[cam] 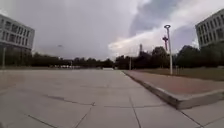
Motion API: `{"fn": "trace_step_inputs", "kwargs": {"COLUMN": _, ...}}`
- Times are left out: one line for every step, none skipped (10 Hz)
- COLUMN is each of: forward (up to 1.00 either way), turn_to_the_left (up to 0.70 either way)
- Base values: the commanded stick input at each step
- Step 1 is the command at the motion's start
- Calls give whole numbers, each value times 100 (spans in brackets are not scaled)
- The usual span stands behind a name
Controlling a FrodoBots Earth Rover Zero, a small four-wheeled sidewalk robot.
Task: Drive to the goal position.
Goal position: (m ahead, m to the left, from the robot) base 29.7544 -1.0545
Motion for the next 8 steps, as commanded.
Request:
{"fn": "trace_step_inputs", "kwargs": {"forward": 100, "turn_to_the_left": 0}}
{"fn": "trace_step_inputs", "kwargs": {"forward": 100, "turn_to_the_left": 0}}
{"fn": "trace_step_inputs", "kwargs": {"forward": 100, "turn_to_the_left": 0}}
{"fn": "trace_step_inputs", "kwargs": {"forward": 100, "turn_to_the_left": 0}}
{"fn": "trace_step_inputs", "kwargs": {"forward": 100, "turn_to_the_left": 0}}
{"fn": "trace_step_inputs", "kwargs": {"forward": 100, "turn_to_the_left": 0}}
{"fn": "trace_step_inputs", "kwargs": {"forward": 100, "turn_to_the_left": 0}}
{"fn": "trace_step_inputs", "kwargs": {"forward": 100, "turn_to_the_left": 0}}
